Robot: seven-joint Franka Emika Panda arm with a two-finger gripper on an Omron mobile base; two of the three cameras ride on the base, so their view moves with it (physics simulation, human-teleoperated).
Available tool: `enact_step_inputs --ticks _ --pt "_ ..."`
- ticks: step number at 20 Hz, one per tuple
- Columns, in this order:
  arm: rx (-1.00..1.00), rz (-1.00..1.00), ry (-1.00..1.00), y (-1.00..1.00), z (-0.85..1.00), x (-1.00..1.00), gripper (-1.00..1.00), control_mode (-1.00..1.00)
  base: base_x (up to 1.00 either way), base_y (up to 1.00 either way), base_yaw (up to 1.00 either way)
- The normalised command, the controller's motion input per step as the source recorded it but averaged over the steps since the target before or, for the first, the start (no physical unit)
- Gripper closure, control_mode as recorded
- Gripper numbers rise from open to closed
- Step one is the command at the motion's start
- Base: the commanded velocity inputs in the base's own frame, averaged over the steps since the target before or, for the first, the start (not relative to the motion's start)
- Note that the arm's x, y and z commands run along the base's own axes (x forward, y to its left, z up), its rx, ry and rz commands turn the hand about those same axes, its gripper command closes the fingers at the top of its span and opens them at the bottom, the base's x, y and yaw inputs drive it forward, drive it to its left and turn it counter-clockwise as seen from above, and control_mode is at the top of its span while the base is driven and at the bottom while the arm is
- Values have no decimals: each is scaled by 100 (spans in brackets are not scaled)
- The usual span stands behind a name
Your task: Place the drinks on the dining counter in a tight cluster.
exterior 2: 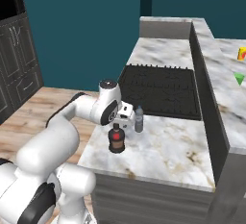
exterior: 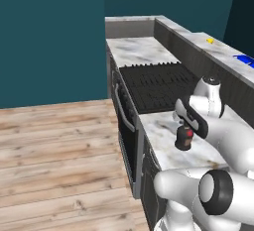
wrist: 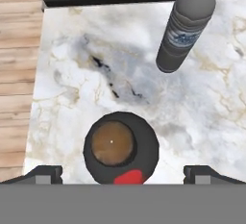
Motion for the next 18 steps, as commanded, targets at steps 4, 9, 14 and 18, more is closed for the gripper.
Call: enact_step_inputs --ticks 4,9,14,18 --pt "0 0 0 0 -18 0 -100 -100 0 0 0" --pt "0 0 0 0 -25 0 -100 -100 0 0 0" --pt "1 0 -10 0 -11 0 -100 -100 0 0 0" --pt "8 0 -15 0 0 0 -100 -100 0 0 0"
